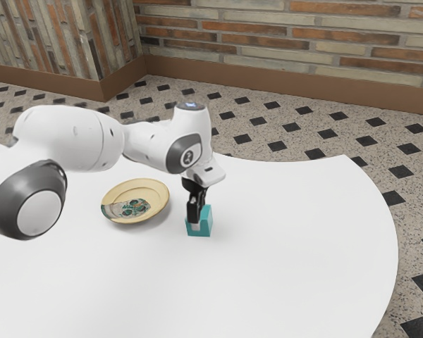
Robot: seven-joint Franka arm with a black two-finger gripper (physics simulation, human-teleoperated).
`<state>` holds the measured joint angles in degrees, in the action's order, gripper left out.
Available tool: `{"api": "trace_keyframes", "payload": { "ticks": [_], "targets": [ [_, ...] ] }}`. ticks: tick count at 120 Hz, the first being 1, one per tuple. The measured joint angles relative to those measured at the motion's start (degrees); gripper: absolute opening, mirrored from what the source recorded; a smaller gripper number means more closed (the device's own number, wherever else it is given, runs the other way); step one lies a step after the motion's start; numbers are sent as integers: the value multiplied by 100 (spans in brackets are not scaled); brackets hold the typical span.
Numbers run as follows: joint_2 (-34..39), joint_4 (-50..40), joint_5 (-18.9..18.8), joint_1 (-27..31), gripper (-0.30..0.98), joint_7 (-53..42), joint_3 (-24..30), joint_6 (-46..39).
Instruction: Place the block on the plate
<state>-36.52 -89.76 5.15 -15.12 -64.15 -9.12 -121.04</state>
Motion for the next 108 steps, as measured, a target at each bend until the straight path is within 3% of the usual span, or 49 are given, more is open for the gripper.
{"api": "trace_keyframes", "payload": {
  "ticks": [22, 35, 40, 76, 108],
  "targets": [
    [-115, -4, 67, 0, 66, 76, -2, -144],
    [-122, -1, 77, 0, 42, 112, -2, -186],
    [-122, -1, 70, 0, 38, 128, -2, -201],
    [409, -121, 36, 42, 37, 213, -1, -144],
    [1383, -815, 15, 622, 37, 250, -2, 285]
  ]
}}
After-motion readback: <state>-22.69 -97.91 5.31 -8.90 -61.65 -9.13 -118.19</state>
